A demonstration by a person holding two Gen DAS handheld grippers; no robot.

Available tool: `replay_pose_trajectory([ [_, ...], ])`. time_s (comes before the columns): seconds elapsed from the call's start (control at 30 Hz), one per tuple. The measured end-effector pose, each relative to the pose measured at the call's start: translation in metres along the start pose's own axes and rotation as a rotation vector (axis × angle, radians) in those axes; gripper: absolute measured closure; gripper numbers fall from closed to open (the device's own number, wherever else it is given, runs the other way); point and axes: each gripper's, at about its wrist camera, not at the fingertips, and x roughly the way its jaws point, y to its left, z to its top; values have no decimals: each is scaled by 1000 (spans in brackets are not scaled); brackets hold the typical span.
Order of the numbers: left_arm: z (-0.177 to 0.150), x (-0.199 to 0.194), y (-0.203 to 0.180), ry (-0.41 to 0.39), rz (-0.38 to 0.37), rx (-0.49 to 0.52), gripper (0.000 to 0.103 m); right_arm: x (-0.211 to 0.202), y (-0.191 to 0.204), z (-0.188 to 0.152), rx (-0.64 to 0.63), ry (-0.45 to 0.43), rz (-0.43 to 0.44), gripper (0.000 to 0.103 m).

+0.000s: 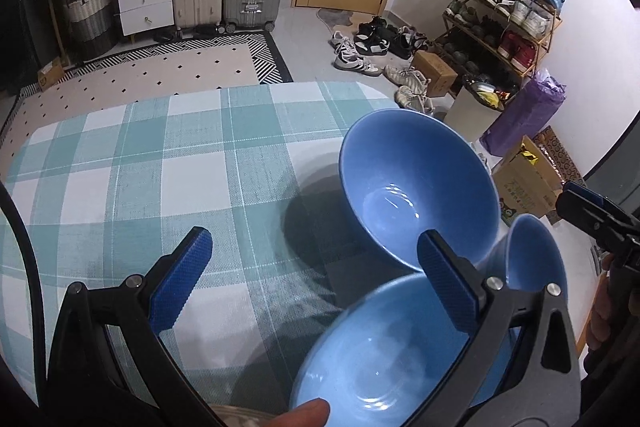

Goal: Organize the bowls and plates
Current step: 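Close the left gripper on the blue bowl rim while the right gripper closes on its bowl rim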

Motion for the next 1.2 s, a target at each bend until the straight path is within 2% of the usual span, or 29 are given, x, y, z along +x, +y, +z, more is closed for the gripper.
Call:
replay_pose_trajectory([
  [0.13, 4, 16, 0, 27, -7, -2, 3, 14, -3, 3, 5, 26, -1, 7],
  [0.3, 8, 32, -2, 55, -14, 4, 18, 33, -8, 6, 15, 62, 5, 17],
  [0.57, 12, 52, -6, 86, -20, 7, 29, 62, -15, 9, 27, 117, 11, 21],
  [0.73, 14, 60, -8, 108, -36, 15, 40, 78, -18, 8, 39, 147, 28, 38],
  [0.8, 14, 62, -9, 112, -38, 19, 50, 81, -17, 8, 37, 150, 31, 44],
  [1.13, 13, 63, -16, 110, -79, 50, 69, 88, -7, 6, -5, 149, 24, 79],
  [1.2, 13, 62, -19, 110, -87, 63, 81, 89, -6, 6, -15, 148, 21, 83],
])
